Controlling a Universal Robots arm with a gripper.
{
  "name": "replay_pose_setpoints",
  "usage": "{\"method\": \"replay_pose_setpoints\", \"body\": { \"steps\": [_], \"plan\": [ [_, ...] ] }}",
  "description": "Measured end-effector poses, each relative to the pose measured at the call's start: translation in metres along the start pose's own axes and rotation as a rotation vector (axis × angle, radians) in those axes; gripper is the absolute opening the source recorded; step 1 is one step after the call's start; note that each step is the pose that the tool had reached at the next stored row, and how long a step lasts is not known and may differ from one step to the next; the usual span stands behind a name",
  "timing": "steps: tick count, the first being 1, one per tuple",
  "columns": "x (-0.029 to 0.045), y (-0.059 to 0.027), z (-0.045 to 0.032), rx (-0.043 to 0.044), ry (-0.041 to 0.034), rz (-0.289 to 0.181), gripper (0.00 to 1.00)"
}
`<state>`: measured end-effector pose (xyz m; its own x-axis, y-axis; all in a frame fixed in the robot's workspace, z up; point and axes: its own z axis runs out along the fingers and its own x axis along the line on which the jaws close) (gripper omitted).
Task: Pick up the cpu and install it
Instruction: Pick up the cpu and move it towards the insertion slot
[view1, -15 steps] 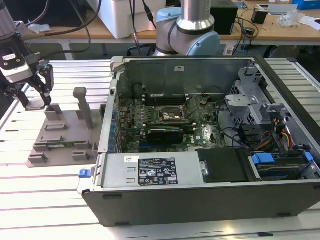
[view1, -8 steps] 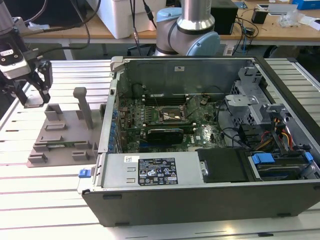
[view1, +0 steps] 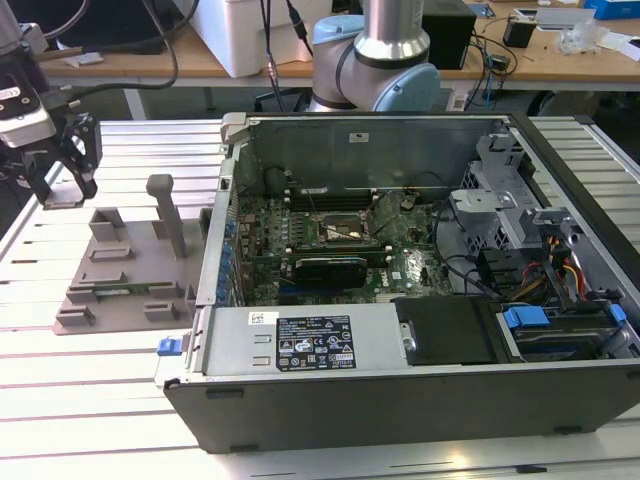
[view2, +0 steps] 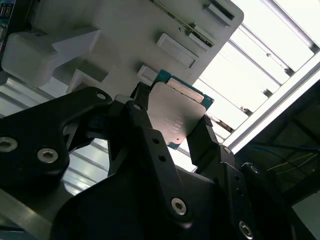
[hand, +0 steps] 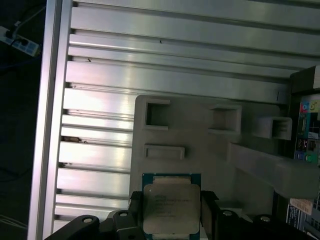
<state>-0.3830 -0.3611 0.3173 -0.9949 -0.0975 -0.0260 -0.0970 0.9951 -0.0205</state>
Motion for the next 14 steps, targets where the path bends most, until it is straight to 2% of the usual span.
{"method": "replay_pose_setpoints", "body": {
  "steps": [14],
  "plan": [
    [-0.0006, 0.0000, -0.0196, 0.0000, 0.0000, 0.000, 0.55]
  ]
}}
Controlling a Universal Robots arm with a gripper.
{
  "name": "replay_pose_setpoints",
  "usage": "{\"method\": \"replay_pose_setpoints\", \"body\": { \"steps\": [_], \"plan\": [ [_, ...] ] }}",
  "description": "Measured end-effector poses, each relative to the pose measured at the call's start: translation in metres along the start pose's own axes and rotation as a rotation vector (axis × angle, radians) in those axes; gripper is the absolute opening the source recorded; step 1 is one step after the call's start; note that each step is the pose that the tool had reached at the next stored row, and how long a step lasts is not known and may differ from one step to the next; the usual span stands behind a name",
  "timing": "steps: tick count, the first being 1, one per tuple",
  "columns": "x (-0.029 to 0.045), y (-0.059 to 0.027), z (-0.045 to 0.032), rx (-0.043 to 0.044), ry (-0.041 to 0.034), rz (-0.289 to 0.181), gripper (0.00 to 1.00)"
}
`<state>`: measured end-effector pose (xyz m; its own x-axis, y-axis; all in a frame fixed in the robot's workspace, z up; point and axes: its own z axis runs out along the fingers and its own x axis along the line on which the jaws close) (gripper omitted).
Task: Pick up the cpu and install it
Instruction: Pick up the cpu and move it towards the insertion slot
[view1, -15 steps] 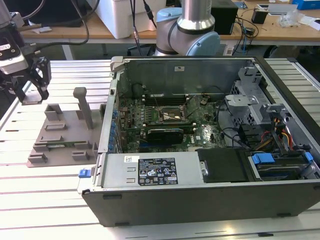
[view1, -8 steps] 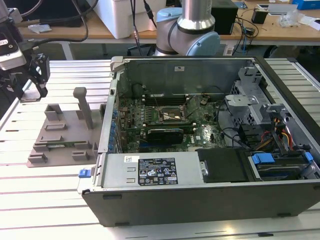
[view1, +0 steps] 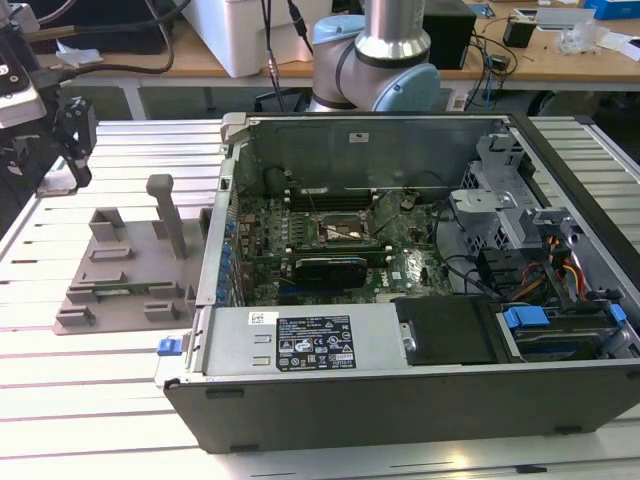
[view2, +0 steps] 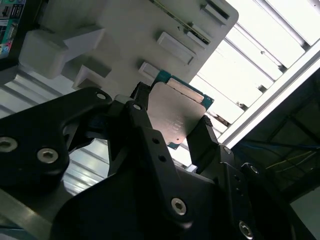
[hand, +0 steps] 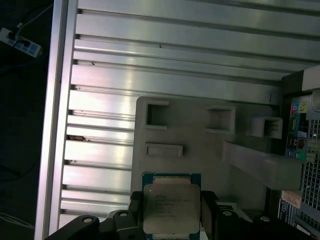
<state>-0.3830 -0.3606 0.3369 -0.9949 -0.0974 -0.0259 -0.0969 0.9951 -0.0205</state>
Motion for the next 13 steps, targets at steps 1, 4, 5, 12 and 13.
{"method": "replay_pose_setpoints", "body": {
  "steps": [1, 4, 5, 12, 13],
  "plan": [
    [0.0000, 0.0000, -0.0017, 0.0000, 0.0000, 0.000, 0.55],
    [-0.0002, 0.0000, -0.0083, 0.0000, 0.0000, 0.000, 0.55],
    [-0.0003, 0.0000, -0.0092, 0.0000, 0.0000, 0.000, 0.55],
    [-0.0005, -0.0001, -0.0181, 0.0000, 0.0000, 0.000, 0.55],
    [-0.0005, -0.0001, -0.0189, 0.0000, 0.0000, 0.000, 0.55]
  ]
}}
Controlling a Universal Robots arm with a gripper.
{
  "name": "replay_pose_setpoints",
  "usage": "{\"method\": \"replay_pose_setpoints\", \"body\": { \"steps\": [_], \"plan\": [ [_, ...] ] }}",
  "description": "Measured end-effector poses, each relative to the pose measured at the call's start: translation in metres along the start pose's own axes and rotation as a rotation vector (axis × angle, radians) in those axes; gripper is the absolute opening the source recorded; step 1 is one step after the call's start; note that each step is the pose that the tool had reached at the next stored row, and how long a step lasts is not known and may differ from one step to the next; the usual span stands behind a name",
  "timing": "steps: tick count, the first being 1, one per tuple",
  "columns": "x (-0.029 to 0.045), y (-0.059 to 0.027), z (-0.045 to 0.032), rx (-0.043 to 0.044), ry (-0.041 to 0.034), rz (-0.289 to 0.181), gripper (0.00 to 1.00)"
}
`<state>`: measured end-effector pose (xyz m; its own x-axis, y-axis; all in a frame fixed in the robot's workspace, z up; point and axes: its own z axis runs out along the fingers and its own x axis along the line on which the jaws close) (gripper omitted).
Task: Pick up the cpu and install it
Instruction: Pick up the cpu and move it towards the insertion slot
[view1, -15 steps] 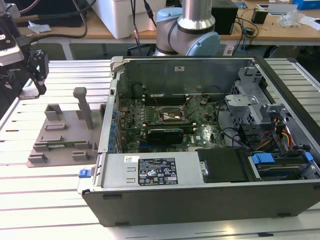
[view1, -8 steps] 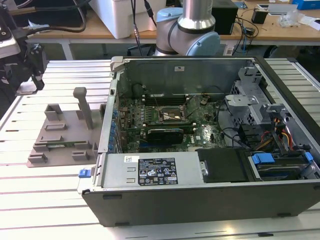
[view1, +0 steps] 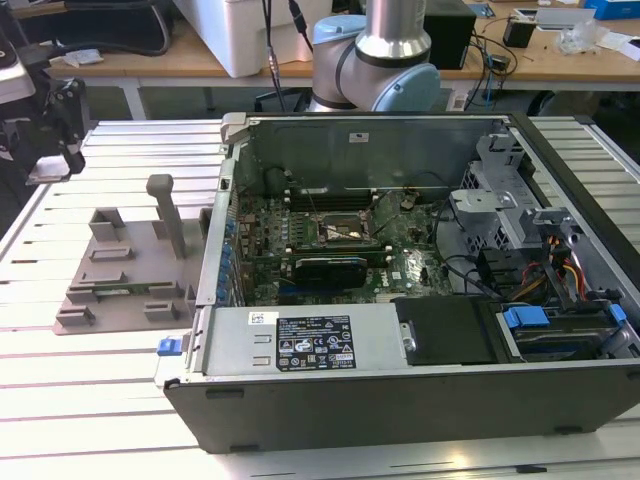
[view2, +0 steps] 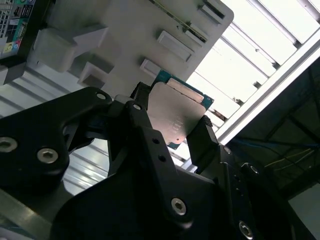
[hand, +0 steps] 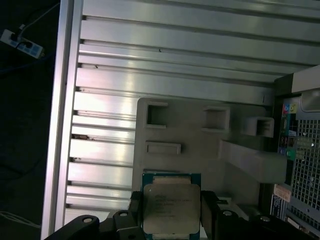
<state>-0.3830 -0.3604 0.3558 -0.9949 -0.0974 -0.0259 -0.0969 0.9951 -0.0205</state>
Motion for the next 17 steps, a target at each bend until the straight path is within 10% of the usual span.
{"method": "replay_pose_setpoints", "body": {
  "steps": [17],
  "plan": [
    [-0.0006, -0.0001, -0.0215, -0.0024, -0.0002, 0.000, 0.55]
  ]
}}
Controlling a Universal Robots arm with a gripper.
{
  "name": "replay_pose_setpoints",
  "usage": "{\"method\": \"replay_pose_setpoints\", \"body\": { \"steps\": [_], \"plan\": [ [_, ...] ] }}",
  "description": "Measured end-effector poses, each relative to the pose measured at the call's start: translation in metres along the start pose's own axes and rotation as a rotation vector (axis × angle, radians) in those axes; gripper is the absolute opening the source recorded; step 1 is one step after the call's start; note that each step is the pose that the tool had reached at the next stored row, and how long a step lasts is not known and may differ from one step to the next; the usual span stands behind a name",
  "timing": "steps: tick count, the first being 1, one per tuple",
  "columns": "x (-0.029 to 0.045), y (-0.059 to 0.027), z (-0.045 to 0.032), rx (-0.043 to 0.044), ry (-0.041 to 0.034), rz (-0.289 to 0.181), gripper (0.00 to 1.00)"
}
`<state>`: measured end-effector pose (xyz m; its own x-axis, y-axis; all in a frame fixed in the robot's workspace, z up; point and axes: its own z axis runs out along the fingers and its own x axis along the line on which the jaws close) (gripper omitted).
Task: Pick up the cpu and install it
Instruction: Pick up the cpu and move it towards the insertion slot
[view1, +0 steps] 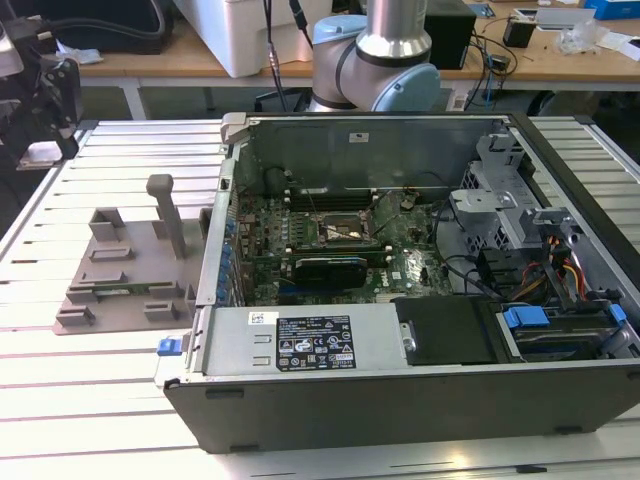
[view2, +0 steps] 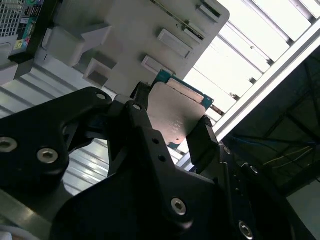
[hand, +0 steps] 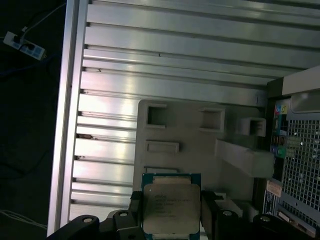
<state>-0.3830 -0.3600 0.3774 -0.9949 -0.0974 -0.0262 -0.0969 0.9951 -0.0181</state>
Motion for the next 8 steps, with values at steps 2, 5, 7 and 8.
{"method": "replay_pose_setpoints", "body": {
  "steps": [2, 5, 7, 8],
  "plan": [
    [-0.0002, 0.0000, -0.0042, 0.0000, 0.0001, 0.000, 0.55],
    [-0.0003, 0.0001, -0.0104, 0.0000, -0.0001, 0.000, 0.55],
    [-0.0003, 0.0001, -0.0104, -0.0001, -0.0003, 0.000, 0.55],
    [-0.0003, 0.0001, -0.0106, 0.0000, -0.0001, 0.000, 0.55]
  ]
}}
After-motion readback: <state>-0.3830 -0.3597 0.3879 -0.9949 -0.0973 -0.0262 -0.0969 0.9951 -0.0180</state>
